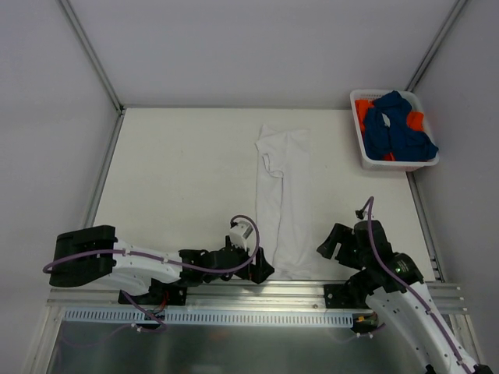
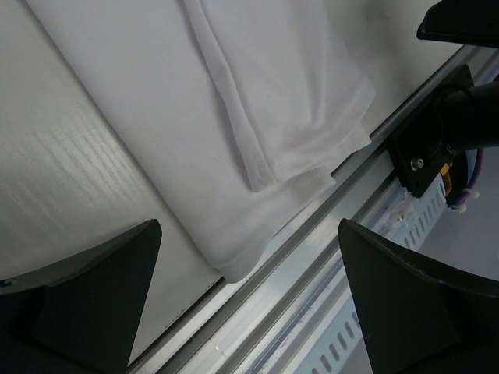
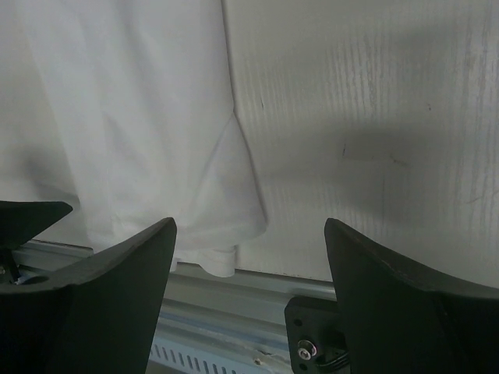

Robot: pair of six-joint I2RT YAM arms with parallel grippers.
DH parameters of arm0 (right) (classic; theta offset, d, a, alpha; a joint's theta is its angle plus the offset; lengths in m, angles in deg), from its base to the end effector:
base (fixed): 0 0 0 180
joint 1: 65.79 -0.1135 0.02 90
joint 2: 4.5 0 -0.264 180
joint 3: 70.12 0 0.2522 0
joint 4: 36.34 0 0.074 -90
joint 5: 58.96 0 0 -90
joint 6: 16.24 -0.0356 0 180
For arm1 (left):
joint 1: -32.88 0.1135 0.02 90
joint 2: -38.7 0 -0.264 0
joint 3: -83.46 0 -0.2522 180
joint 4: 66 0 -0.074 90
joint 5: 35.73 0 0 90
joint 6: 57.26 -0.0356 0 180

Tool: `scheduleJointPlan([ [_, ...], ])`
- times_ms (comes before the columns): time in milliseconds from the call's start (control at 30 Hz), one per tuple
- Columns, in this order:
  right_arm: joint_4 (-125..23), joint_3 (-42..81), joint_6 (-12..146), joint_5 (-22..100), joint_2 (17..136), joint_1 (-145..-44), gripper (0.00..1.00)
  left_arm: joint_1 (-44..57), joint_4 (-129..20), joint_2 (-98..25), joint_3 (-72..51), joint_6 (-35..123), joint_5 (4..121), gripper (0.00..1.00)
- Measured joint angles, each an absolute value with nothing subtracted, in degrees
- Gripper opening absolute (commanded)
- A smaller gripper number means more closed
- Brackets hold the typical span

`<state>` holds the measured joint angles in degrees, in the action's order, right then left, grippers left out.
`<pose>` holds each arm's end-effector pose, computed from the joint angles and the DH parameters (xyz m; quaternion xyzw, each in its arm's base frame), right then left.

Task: Fold and stack the t-shirts
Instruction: Fold the tshirt

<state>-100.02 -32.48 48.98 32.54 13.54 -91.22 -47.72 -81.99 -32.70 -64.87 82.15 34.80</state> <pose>0.0766 0.0375 0.2036 -0.0103 0.9207 0.1764 0.3481 0.0490 -0.2232 0.1592 0.1329 0.8198 -0.4284 0.3560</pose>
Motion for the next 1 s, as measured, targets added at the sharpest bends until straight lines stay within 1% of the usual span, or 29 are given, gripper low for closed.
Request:
scheduleJointPlan([
  [133, -100.87, -34.06, 46.71, 32.48, 11.90, -92.42, 0.81, -48.88, -84.09, -34.62, -64.87, 84.11, 35.04, 0.99],
  [333, -98.75, -38.30, 43.04, 32.56, 13.85, -96.64, 0.81, -50.34, -85.10, -36.65, -64.87, 86.37, 35.66, 0.99],
  [467, -95.56, -39.39, 38.93, 29.35, 16.86, -104.64, 0.81, -50.84, -85.78, -37.07, -64.87, 87.39, 35.74, 0.99],
  [633, -90.81, -37.82, 32.52, 21.39, 26.65, -118.24, 0.83, -51.17, -86.04, -37.11, -64.87, 87.59, 35.70, 0.99],
  [700, -90.11, -36.74, 30.47, 18.57, 30.52, -122.22, 0.83, -51.15, -86.06, -37.05, -64.89, 87.59, 35.63, 0.99],
  [800, -90.11, -35.50, 28.55, 15.30, 33.82, -124.14, 0.83, -51.17, -85.99, -36.59, -65.09, 87.57, 35.50, 0.99],
  [1000, -90.05, -34.60, 26.71, 12.13, 33.30, -124.55, 0.82, -51.17, -85.99, -34.88, -66.55, 87.61, 33.78, 0.99],
])
